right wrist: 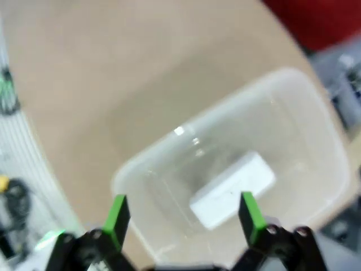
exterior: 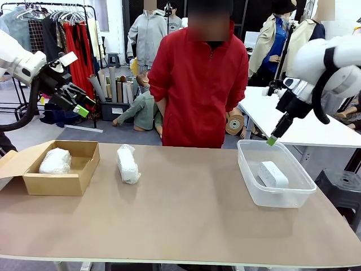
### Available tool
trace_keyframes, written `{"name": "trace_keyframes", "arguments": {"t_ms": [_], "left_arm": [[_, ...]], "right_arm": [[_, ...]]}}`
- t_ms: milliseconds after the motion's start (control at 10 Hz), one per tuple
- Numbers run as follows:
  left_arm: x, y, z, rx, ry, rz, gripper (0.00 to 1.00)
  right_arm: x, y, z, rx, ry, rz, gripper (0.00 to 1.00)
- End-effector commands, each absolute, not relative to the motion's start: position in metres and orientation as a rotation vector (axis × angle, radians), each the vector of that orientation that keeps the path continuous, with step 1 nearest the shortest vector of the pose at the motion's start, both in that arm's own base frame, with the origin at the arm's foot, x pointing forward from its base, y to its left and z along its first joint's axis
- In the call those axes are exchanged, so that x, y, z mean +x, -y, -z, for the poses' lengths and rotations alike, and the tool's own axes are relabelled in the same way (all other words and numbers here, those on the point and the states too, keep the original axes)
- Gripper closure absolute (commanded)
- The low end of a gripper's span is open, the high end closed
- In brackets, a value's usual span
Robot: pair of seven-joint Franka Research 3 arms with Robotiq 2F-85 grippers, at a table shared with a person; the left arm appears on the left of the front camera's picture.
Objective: Separate and place wrapped and unwrapped clocks.
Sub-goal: Pick up the Digital clock indicated by the person.
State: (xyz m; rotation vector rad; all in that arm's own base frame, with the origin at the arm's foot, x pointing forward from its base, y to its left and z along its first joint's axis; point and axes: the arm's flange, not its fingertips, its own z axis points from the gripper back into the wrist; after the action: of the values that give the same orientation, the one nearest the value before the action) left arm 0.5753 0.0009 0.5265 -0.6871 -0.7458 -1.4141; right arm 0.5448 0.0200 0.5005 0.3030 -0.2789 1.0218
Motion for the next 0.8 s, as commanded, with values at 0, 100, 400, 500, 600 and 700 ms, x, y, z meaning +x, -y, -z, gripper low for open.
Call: {"name": "trace_keyframes", "arguments": {"t_ms": [0,100,400,500,600,700], "left_arm": [[0.574,-0.001,-0.529,-0.685,0.749,1.415,0.00],[0.574,-0.001,-0.529,-0.685,0.749,1.415,0.00],[0.574,-0.001,-0.529,-0.685,0.749,1.415,0.00],[0.574,-0.001,-0.529,-0.685,0.749,1.415,0.00],[0.574,-0.001,-0.529,-0.685,0.749,1.415,0.00],[0.574,-0.001,-0.529,-0.685,0.749,1.415,0.00]], "right_arm": [[0.555,-0.011,-0.518,0.445,0.248,-1.152,0.00],[0.560,-0.016,-0.522,0.495,0.259,-1.193,0.00],[0.569,-0.020,-0.541,0.597,0.438,-1.329,0.00],[0.574,-0.018,-0.547,0.666,0.482,-1.334,0.00],[0.576,-0.019,-0.547,0.712,0.520,-1.315,0.00],[0.576,-0.021,-0.546,0.746,0.584,-1.270,0.00]]}}
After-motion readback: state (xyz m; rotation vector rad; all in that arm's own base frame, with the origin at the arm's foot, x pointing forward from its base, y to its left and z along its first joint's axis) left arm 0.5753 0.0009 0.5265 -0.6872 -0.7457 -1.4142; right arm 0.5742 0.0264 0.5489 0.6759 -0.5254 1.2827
